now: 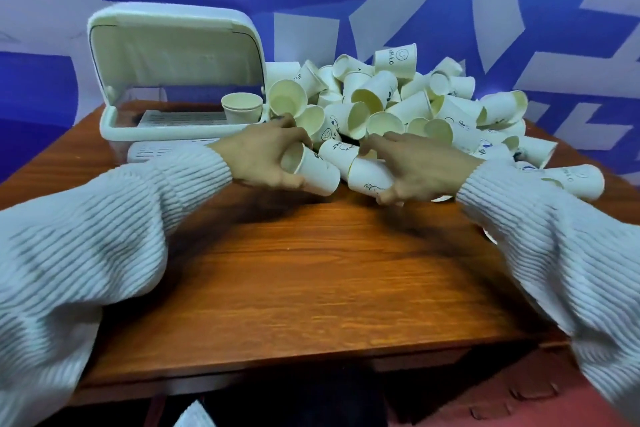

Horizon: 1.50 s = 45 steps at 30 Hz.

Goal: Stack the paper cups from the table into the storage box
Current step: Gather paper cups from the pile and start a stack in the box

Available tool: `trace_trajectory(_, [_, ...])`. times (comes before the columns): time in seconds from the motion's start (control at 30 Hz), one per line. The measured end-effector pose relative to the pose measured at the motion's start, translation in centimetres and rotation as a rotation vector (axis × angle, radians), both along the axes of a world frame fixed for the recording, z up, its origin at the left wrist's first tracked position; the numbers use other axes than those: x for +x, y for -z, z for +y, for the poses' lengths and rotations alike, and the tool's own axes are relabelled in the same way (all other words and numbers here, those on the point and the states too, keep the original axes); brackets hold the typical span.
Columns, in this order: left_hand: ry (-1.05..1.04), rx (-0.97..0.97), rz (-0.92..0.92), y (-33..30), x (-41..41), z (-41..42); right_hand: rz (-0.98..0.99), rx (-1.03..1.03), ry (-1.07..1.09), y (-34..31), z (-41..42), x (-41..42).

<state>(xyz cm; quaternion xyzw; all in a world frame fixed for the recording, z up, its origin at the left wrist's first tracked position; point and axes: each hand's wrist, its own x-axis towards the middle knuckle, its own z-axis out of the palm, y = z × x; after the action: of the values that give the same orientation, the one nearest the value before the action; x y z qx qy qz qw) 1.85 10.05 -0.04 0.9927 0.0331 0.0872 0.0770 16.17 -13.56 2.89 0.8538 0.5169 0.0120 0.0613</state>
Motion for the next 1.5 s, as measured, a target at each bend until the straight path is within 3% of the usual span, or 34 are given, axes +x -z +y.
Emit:
trace_trajectory(0.17, [-0.194, -0.226, -0.26, -2.4, -2.3, 1.6, 0.317, 0.346, -0.009, -4.5, 1.6, -2.3])
trace_trajectory(0.27, [-0.372, -0.334, -0.488, -3.4, -3.6, 3.5, 0.351, 0.465, -0.043, -5.5, 5.1, -3.4])
trace_trajectory(0.37, [-0.51, -0.327, -0.623, -4.5, -4.8, 5.7, 0.243, 0.551, -0.136, -6.0, 10.4, -3.2])
trace_trajectory(0.53, [-0.617, -0.302, -0.587, -5.9, -5.8, 8.8, 0.072, 0.568, -0.183, -6.1, 18.4, -1.6])
trace_trajectory(0.73, [-0.671, -0.224, -0.556, -8.7, -4.9, 12.5, -0.201, 0.348, -0.378, -5.9, 23.3, 0.8])
trace_trajectory(1.03, [-0.579, -0.161, -0.513, -8.6, -2.9, 12.7, -0.577, 0.16, -0.634, -6.5, 24.3, 2.4])
trace_trajectory(1.17, [-0.587, -0.087, -0.476, -8.2, -2.8, 12.2, -0.451, 0.101, -0.63, -4.9, 24.8, 1.7])
trace_trajectory(1.33, [-0.662, 0.033, -0.559, -7.1, -3.8, 12.6, 0.0, 0.121, -0.444, -2.7, 24.8, 1.1])
trace_trajectory(1.5, [-0.695, -0.042, -0.602, -5.5, -5.3, 13.4, -0.01, 0.047, -0.385, -0.5, 23.9, 0.1])
